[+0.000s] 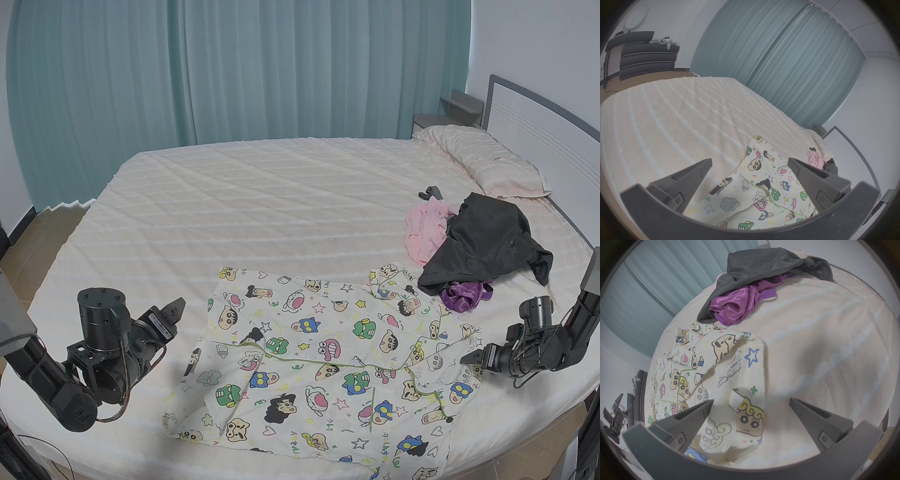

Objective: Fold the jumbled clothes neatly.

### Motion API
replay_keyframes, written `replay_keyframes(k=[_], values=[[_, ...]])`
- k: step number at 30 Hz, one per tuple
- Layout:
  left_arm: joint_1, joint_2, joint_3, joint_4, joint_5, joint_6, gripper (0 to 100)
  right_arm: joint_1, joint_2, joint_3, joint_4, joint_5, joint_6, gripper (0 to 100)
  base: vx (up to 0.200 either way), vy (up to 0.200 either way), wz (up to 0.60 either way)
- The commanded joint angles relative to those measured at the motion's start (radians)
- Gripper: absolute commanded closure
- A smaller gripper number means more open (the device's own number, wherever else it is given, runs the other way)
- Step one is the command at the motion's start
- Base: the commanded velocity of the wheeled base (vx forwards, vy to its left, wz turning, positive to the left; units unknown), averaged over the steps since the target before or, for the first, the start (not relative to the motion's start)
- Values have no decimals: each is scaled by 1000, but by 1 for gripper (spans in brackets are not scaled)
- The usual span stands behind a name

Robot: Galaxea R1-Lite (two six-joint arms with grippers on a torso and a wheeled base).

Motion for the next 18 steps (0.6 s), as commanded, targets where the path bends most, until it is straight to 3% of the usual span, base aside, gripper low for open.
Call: replay_keyframes(k=[1, 9, 10, 18], values=[[-2, -1, -1, -2, 0, 0, 0, -2, 45, 1, -25, 1, 13, 0, 0, 0, 0], [0, -1, -1, -2, 0, 0, 0, 0, 96, -2, -97, 1, 47, 0, 0, 0, 0], [-2, -3, -1, -2, 0, 0, 0, 0, 101, -2, -112, 1, 56, 100, 0, 0, 0], [0, -1, -1, -2, 0, 0, 0, -11, 85, 10, -158, 1, 102, 100, 0, 0, 0]])
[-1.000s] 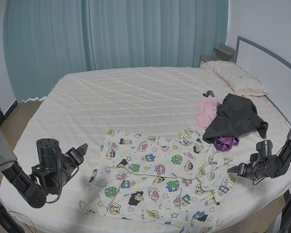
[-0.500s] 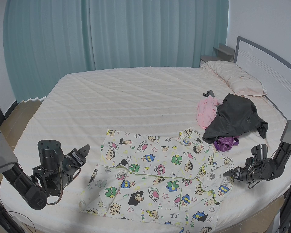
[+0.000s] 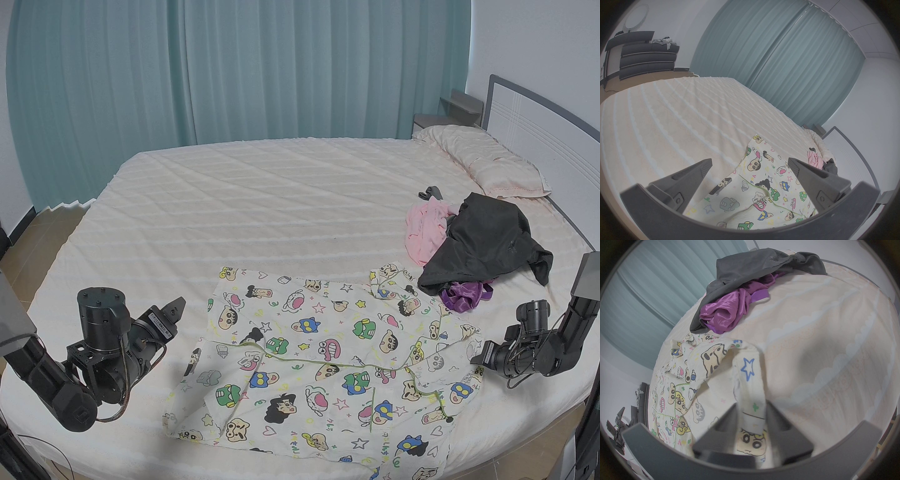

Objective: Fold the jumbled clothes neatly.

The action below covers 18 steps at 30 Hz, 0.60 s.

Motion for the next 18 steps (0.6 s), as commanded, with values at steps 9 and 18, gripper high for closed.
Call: replay_keyframes(k=[9, 18], values=[[0, 4, 1, 1, -1, 0, 0, -63, -94, 15, -7, 3, 1, 100, 0, 0, 0], [-1, 36, 20, 5, -60, -2, 0, -99, -91, 9, -7, 8, -11, 100, 0, 0, 0]])
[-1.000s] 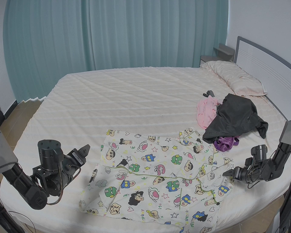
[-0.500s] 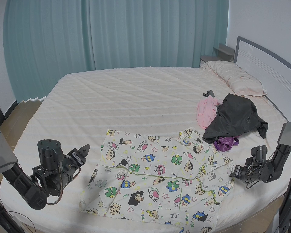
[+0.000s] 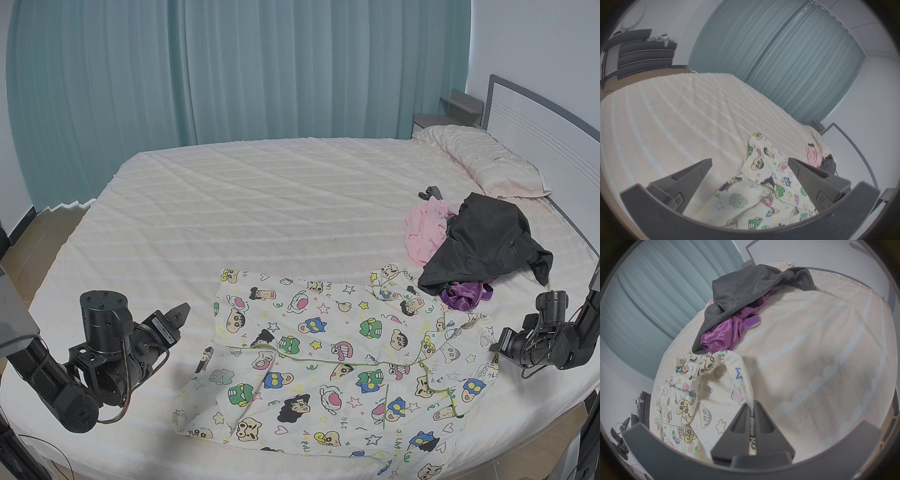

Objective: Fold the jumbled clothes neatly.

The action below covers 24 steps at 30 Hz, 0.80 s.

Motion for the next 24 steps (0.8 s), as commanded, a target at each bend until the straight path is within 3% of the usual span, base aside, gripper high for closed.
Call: replay_keyframes(k=[1, 6, 14, 24], values=[[-2, 35, 21, 3, -40, -1, 0, 0, 1, -2, -1, 1, -3, 0, 0, 0, 0], [-14, 90, 48, 3, -132, -2, 0, 4, -16, 4, -1, 11, -3, 0, 0, 0, 0], [-29, 175, 56, 4, -352, -119, 0, 11, -117, 79, -3, 14, 61, 0, 0, 0, 0], [-114, 211, 71, 4, -366, -169, 0, 18, -119, 169, -124, 73, 133, 0, 0, 0, 0]])
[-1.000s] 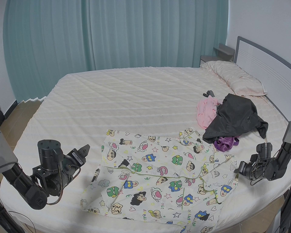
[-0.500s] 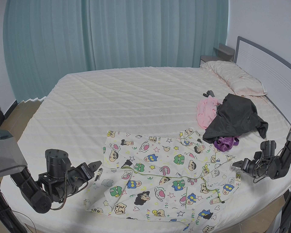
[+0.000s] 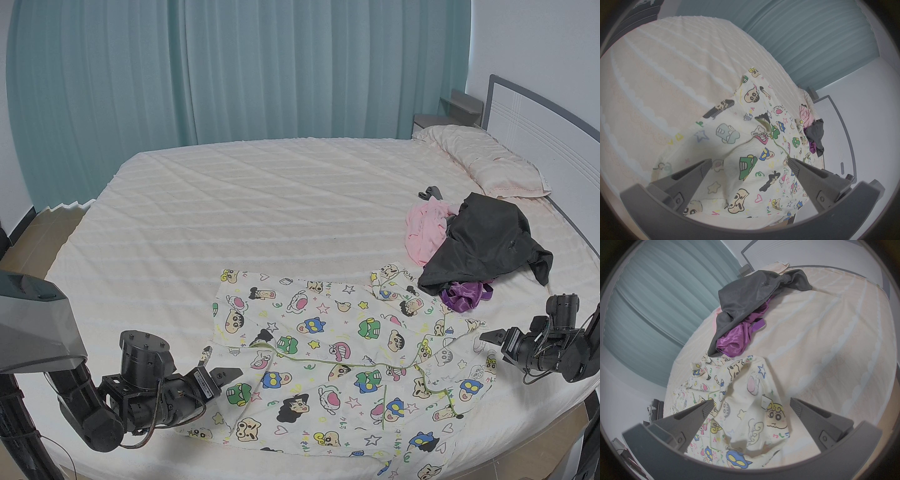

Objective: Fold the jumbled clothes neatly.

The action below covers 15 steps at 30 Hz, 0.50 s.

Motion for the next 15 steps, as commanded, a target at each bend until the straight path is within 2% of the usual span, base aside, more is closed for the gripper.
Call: replay_keyframes(k=[1, 11, 12, 15], values=[[-21, 45, -2, -1, -1, -2, 0, 1, -8, 34, -30, 6, 17, 0, 0, 0, 0], [-42, 123, -57, -9, 2, 1, 0, 19, -11, 80, -99, 8, 19, 0, 0, 0, 0], [-44, 128, -59, -9, 3, 1, 100, 19, -12, 80, -102, 8, 19, 0, 0, 0, 0], [-44, 131, -60, -9, 8, 1, 100, 19, -11, 80, -104, 8, 19, 0, 0, 0, 0]])
